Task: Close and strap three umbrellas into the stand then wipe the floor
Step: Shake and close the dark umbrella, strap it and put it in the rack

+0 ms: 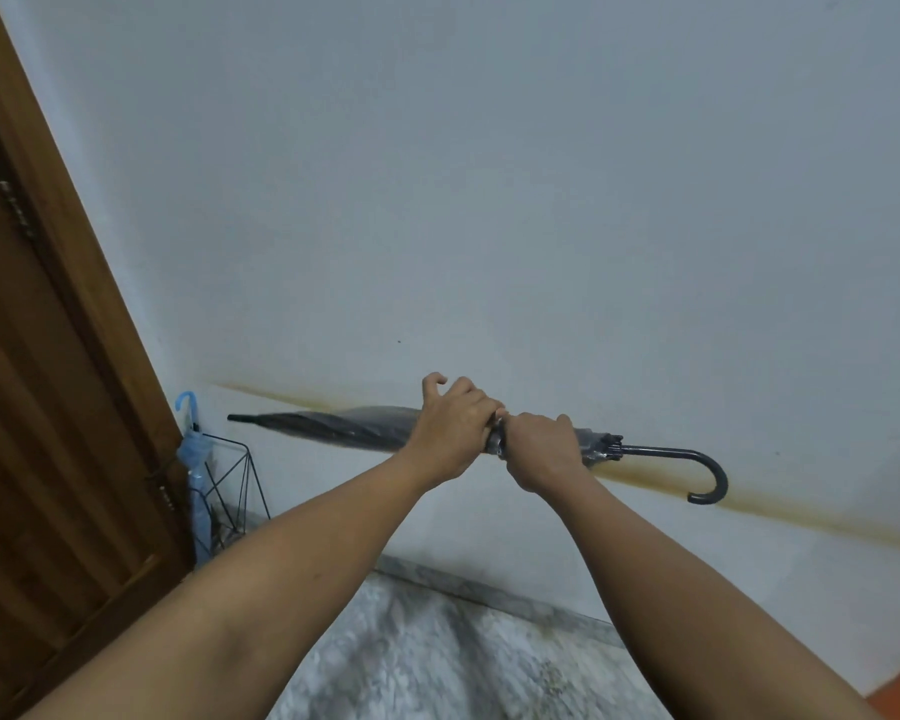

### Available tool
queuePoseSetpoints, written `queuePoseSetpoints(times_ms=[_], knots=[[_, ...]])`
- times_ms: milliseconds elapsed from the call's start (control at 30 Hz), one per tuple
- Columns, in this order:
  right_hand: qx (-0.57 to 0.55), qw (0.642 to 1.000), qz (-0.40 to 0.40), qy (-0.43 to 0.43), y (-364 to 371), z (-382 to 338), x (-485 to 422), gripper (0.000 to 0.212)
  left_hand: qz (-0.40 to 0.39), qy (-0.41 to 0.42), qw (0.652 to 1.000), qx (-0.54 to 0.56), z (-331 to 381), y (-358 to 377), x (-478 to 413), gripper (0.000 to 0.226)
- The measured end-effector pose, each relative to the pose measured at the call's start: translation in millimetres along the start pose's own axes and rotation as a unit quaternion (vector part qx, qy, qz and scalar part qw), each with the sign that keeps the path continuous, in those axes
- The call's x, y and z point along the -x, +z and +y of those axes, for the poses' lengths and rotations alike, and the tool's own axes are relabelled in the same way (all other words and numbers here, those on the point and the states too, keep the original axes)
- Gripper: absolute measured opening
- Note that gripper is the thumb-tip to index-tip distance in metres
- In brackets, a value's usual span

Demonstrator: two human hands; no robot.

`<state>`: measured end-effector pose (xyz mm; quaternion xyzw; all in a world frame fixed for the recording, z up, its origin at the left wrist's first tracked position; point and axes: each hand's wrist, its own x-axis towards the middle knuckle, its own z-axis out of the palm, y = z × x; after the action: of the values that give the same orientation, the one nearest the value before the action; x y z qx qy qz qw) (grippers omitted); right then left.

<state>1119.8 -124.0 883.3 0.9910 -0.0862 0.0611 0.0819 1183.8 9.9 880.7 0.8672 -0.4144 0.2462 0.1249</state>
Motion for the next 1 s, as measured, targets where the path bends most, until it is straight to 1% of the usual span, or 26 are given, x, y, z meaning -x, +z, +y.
queuePoseSetpoints(times_ms=[67, 133, 200, 300, 433, 500, 567, 633, 667, 733, 767, 833, 867, 900, 933, 967, 1000], knots=[[-0.008, 1.000, -0.014, 0.002, 1.1, 1.7, -0.4, 0.017, 0.004, 0.022, 1.000, -0.021, 1.1, 1.4, 3.1, 0.017], [-0.043, 0.998, -0.032, 0.027, 0.9, 10.4, -1.4, 0.016, 0.016, 0.051, 0.997, -0.048, -5.2, 7.9, 11.5, 0.013], [-0.113, 0.990, -0.051, 0.065, 0.8, 21.4, -3.9, 0.013, 0.043, 0.092, 0.993, -0.052, -12.2, 15.5, 20.6, 0.018], [-0.243, 0.960, -0.099, 0.100, -0.2, 29.9, -7.5, 0.026, 0.074, 0.134, 0.987, -0.053, -17.7, 18.3, 24.0, 0.027], [-0.351, 0.924, -0.129, 0.072, -10.2, 34.0, -4.3, 0.027, 0.090, 0.154, 0.982, -0.066, -19.0, 13.4, 23.7, 0.032], [-0.393, 0.905, -0.154, 0.050, -19.0, 34.7, -1.1, 0.024, 0.109, 0.140, 0.982, -0.058, -16.1, 8.3, 21.7, 0.031], [-0.406, 0.898, -0.166, 0.039, -23.7, 34.9, 0.0, 0.021, 0.122, 0.127, 0.983, -0.053, -12.4, 4.1, 17.4, 0.029], [-0.383, 0.910, -0.152, 0.031, -24.3, 34.0, -0.2, 0.022, 0.114, 0.123, 0.984, -0.053, -11.7, 1.8, 13.8, 0.030], [-0.344, 0.929, -0.132, 0.032, -23.6, 32.5, -0.1, 0.025, 0.105, 0.121, 0.986, -0.052, -12.6, 0.9, 12.3, 0.030], [-0.209, 0.976, -0.050, 0.030, -20.7, 27.8, 2.2, 0.037, 0.079, 0.105, 0.991, -0.038, -14.4, -0.7, 10.2, 0.031], [-0.148, 0.989, -0.008, 0.020, -18.6, 24.4, 4.9, 0.045, 0.063, 0.089, 0.994, -0.022, -14.4, -2.3, 9.3, 0.033], [-0.052, 0.998, 0.045, -0.001, -11.4, 15.9, 10.7, 0.061, 0.018, 0.054, 0.998, 0.008, -13.8, -7.7, 6.0, 0.038], [-0.015, 0.998, 0.069, -0.005, -6.3, 12.6, 13.3, 0.061, -0.004, 0.040, 0.999, 0.020, -13.9, -9.7, 3.3, 0.041], [0.009, 0.996, 0.092, -0.003, -2.7, 10.4, 15.0, 0.054, -0.025, 0.032, 0.999, 0.033, -14.5, -11.0, 0.7, 0.041], [0.019, 0.994, 0.103, 0.003, -1.4, 9.7, 16.0, 0.042, -0.041, 0.031, 0.998, 0.043, -14.9, -11.2, -1.0, 0.039], [0.024, 0.994, 0.104, 0.010, -1.9, 9.2, 15.7, 0.031, -0.052, 0.036, 0.997, 0.051, -15.2, -11.4, -1.5, 0.035], [0.026, 0.995, 0.094, 0.015, -2.9, 9.6, 14.4, 0.026, -0.059, 0.042, 0.995, 0.061, -15.4, -11.2, -1.3, 0.030]])
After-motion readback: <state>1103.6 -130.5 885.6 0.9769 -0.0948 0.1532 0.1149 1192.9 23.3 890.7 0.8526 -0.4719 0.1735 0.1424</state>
